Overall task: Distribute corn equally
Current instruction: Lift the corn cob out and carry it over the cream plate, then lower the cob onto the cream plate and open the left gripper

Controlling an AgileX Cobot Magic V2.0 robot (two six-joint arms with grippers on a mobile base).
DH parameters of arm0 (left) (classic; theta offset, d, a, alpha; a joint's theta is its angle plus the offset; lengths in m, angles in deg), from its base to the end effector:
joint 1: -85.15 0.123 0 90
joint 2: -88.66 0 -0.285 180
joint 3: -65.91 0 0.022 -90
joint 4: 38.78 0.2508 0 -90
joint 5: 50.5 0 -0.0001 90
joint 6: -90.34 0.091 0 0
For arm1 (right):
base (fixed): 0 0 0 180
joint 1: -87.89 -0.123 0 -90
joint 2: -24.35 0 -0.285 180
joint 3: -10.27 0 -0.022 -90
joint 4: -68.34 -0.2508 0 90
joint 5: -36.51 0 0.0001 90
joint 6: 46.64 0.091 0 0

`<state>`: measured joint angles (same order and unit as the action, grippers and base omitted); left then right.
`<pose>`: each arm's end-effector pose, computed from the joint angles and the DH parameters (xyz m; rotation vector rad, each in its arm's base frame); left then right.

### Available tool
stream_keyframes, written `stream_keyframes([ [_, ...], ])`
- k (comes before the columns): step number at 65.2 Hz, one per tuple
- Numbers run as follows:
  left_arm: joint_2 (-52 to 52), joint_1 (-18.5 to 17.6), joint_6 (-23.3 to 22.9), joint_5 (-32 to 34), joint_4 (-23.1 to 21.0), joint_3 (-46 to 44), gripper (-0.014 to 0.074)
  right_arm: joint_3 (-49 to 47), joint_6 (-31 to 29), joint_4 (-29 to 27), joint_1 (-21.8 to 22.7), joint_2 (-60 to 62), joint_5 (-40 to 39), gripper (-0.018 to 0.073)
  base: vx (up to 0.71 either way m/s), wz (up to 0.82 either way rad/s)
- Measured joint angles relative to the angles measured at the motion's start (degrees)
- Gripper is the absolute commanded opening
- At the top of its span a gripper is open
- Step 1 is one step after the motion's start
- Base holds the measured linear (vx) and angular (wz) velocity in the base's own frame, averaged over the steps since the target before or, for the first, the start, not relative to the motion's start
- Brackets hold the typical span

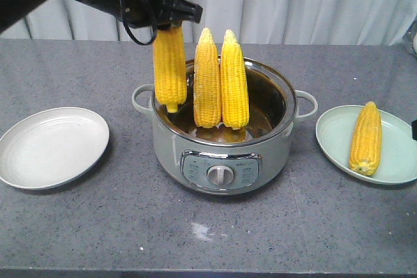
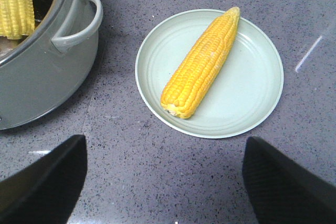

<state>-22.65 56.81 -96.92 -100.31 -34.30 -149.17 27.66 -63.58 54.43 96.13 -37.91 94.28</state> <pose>0.3682 -0.1924 0.4162 0.4258 2.1672 -0.2538 0.1721 -0.0062 0.3771 -0.1208 2.3620 0.0958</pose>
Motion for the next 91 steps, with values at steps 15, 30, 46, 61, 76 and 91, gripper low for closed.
stream_keyframes([
  [15, 4.27, 0.0, -0.76, -3.8, 6.0, -6.53, 0.002, 0.0, 0.0, 0.0, 0.0, 0.0, 0.0, 0.0594, 0.0, 0.0],
  [30, 5.45, 0.0, -4.49, -17.19, 17.55, -8.98, 0.0022, 0.0, 0.0, 0.0, 0.0, 0.0, 0.0, 0.0594, 0.0, 0.0],
  [46, 5.39, 1.26, -5.78, -23.11, 21.45, -8.88, 0.0022, 0.0, 0.0, 0.0, 0.0, 0.0, 0.0, 0.0594, 0.0, 0.0],
  [61, 5.39, 6.06, -5.78, -23.05, 16.17, -7.02, 0.0022, 0.0, 0.0, 0.0, 0.0, 0.0, 0.0, 0.0594, 0.0, 0.0],
  [76, 5.02, 11.23, -5.78, -22.93, 14.86, 5.86, 0.0022, 0.0, 0.0, 0.0, 0.0, 0.0, 0.0, 0.0594, 0.0, 0.0],
  [91, 2.96, 16.08, -5.35, -22.64, 14.62, 13.85, 0.0022, 0.0, 0.0, 0.0, 0.0, 0.0, 0.0, 0.0594, 0.0, 0.0],
])
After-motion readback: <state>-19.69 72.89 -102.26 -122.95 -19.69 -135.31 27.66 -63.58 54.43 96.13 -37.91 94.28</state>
